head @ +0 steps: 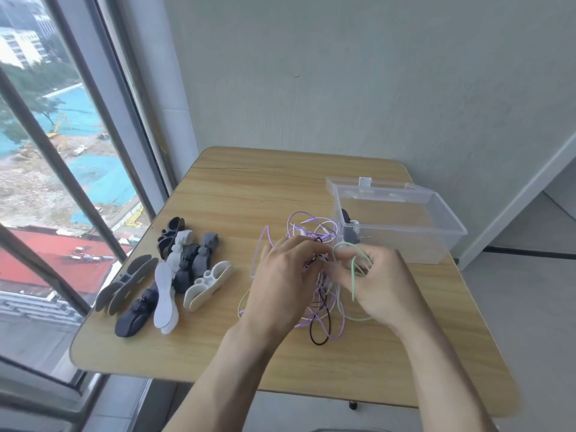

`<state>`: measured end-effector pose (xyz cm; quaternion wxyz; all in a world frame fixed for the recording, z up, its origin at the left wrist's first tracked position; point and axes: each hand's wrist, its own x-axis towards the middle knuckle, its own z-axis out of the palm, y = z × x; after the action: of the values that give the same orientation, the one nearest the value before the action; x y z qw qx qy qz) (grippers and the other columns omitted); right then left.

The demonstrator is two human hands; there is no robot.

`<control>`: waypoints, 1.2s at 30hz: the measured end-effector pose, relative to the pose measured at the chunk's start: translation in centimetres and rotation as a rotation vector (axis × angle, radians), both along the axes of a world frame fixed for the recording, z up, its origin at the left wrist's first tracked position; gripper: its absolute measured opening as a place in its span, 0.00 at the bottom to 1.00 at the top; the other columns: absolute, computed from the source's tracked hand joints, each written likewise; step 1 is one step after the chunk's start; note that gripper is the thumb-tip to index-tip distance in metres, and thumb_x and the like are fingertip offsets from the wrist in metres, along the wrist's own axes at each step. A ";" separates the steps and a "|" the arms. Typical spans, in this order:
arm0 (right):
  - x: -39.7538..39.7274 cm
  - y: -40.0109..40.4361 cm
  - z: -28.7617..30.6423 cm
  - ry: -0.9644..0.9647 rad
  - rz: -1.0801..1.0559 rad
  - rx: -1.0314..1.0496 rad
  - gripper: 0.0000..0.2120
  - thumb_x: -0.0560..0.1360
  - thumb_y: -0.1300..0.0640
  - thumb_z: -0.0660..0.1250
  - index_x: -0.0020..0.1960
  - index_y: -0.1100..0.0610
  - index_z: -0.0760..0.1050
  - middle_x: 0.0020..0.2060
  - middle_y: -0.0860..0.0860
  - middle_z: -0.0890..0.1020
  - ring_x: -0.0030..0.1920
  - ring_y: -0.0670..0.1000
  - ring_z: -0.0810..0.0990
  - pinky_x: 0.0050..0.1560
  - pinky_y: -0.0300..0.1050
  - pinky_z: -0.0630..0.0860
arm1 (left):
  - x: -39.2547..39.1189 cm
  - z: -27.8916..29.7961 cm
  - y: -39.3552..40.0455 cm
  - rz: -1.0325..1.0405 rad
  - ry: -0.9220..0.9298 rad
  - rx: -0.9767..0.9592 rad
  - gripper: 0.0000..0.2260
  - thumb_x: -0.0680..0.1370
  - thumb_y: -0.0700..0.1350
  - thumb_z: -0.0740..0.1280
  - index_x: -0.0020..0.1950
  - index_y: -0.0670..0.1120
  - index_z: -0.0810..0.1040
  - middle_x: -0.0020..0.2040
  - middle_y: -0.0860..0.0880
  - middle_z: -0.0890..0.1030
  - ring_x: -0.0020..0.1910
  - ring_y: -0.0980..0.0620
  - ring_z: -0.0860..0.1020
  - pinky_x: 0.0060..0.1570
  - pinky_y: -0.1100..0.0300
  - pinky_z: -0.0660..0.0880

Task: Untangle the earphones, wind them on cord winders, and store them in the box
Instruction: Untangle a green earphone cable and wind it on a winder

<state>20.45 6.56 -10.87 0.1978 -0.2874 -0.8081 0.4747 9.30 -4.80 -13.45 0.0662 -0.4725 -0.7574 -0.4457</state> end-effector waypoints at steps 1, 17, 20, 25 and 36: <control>0.1 0.0 0.1 -0.021 0.022 0.028 0.04 0.74 0.51 0.75 0.40 0.45 0.84 0.37 0.52 0.85 0.37 0.50 0.81 0.43 0.50 0.78 | -0.1 0.0 0.0 0.013 0.019 0.006 0.10 0.74 0.40 0.70 0.53 0.51 0.84 0.51 0.57 0.83 0.49 0.52 0.81 0.51 0.47 0.75; 0.4 -0.4 2.7 0.759 -0.074 -0.772 0.07 0.73 0.61 0.66 0.37 0.54 0.77 0.45 0.53 0.83 0.43 0.53 0.83 0.40 0.45 0.79 | -2.1 1.2 -1.4 0.315 -0.155 0.037 0.16 0.75 0.47 0.74 0.63 0.54 0.79 0.54 0.53 0.73 0.39 0.57 0.75 0.44 0.60 0.72; 0.3 -0.2 3.0 0.793 -0.157 -0.844 0.10 0.79 0.64 0.62 0.39 0.59 0.75 0.46 0.57 0.85 0.44 0.57 0.86 0.43 0.46 0.83 | -3.0 1.2 -1.6 0.330 -0.150 0.056 0.05 0.75 0.48 0.74 0.49 0.50 0.85 0.43 0.54 0.77 0.42 0.53 0.76 0.43 0.64 0.67; 0.2 0.1 2.8 0.771 -0.260 -0.802 0.11 0.80 0.65 0.61 0.40 0.60 0.75 0.42 0.57 0.85 0.43 0.58 0.85 0.47 0.47 0.84 | -4.2 1.5 -2.3 0.376 -0.194 0.012 0.04 0.75 0.48 0.74 0.48 0.51 0.86 0.39 0.57 0.78 0.47 0.47 0.76 0.47 0.56 0.68; -0.1 -0.8 2.4 0.524 -0.032 -0.623 0.09 0.81 0.65 0.61 0.42 0.61 0.74 0.45 0.65 0.84 0.49 0.65 0.84 0.52 0.56 0.81 | -0.1 3.3 -1.7 -0.078 -0.064 0.022 0.15 0.75 0.55 0.67 0.59 0.54 0.81 0.54 0.63 0.81 0.63 0.66 0.72 0.71 0.55 0.58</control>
<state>20.38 5.74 -8.45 0.3080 -0.2155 -0.5432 0.7508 9.22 -6.50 -10.17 0.0301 -0.4864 -0.7352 -0.4712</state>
